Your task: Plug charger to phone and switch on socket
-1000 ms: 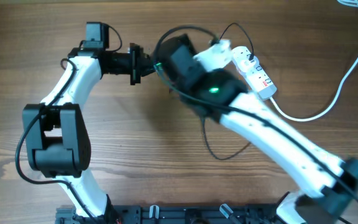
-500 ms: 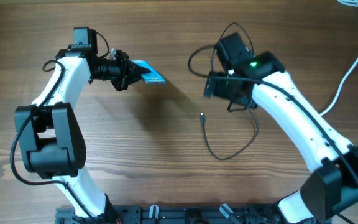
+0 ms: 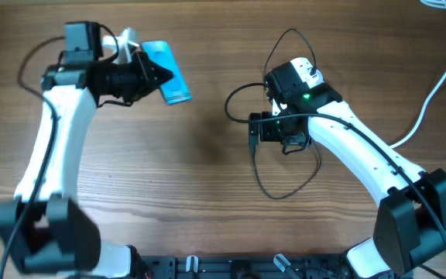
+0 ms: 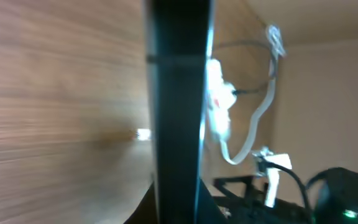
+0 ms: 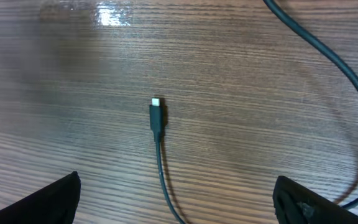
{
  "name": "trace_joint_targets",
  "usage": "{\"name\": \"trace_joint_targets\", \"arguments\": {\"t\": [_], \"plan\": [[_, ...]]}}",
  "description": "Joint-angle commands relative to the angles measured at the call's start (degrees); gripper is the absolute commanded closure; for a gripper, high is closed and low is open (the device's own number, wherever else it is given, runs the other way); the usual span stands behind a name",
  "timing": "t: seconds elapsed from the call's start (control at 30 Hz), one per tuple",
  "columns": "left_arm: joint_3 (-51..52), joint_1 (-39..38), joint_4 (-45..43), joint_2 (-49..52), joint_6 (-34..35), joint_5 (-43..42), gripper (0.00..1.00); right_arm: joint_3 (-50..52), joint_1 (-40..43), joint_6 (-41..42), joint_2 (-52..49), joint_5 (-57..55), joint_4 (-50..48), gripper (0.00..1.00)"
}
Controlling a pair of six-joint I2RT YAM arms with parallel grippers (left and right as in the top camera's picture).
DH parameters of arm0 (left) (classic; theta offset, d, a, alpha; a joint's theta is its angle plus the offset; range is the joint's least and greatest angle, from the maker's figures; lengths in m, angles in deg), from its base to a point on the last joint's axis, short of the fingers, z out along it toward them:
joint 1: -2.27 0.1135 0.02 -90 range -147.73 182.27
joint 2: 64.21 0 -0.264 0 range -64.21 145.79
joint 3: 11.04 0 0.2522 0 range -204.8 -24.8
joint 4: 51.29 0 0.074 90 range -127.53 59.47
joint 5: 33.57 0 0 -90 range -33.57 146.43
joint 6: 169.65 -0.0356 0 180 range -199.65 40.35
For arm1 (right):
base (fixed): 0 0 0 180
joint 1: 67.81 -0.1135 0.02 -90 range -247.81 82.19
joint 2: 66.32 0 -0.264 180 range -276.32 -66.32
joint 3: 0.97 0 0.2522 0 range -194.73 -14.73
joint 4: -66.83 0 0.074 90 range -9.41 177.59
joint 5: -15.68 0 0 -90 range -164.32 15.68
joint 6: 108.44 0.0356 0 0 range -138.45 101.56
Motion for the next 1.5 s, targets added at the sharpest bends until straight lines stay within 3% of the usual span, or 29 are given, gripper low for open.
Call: {"name": "trace_joint_targets", "arguments": {"t": [0.0,0.07,0.17,0.4,0.53,0.67,0.87,1.0,1.47], "plan": [[-0.44,0.24,3.1,-3.63,-3.96,12.28,0.96,0.48,-0.17,-1.44,-1.14,2.19,0.07,0.03],[-0.42,0.24,4.22,-3.56,-7.32,8.07,0.96,0.48,-0.61,-1.44,-2.21,3.37,0.04,0.06],[-0.42,0.26,3.98,-3.48,-17.62,-8.85,0.96,0.46,-2.43,-1.6,-3.63,3.54,-0.17,0.1],[-0.42,4.15,5.33,-3.48,-17.33,-8.24,0.96,0.48,-5.25,0.9,-6.73,-0.96,-2.71,0.41],[-0.42,9.18,9.14,-3.48,-17.35,-8.26,0.96,0.48,-5.35,1.79,-10.69,-3.63,-2.84,0.42],[-0.42,12.55,11.76,-3.48,-17.38,-8.24,0.96,0.48,-5.38,2.19,-12.79,-3.17,-2.95,0.52],[-0.42,12.57,11.93,-3.48,-17.38,-8.26,0.96,0.59,-7.43,2.29,-14.99,-1.75,-4.11,0.56],[-0.42,12.59,12.09,-3.48,-17.38,-8.24,0.96,0.59,-10.25,7.98,-14.99,-7.98,-5.05,0.56],[-0.42,12.59,12.81,-3.48,-17.38,-6.75,0.96,0.59,-10.4,8.2,-17.9,-8.55,-5.46,0.59]]}}
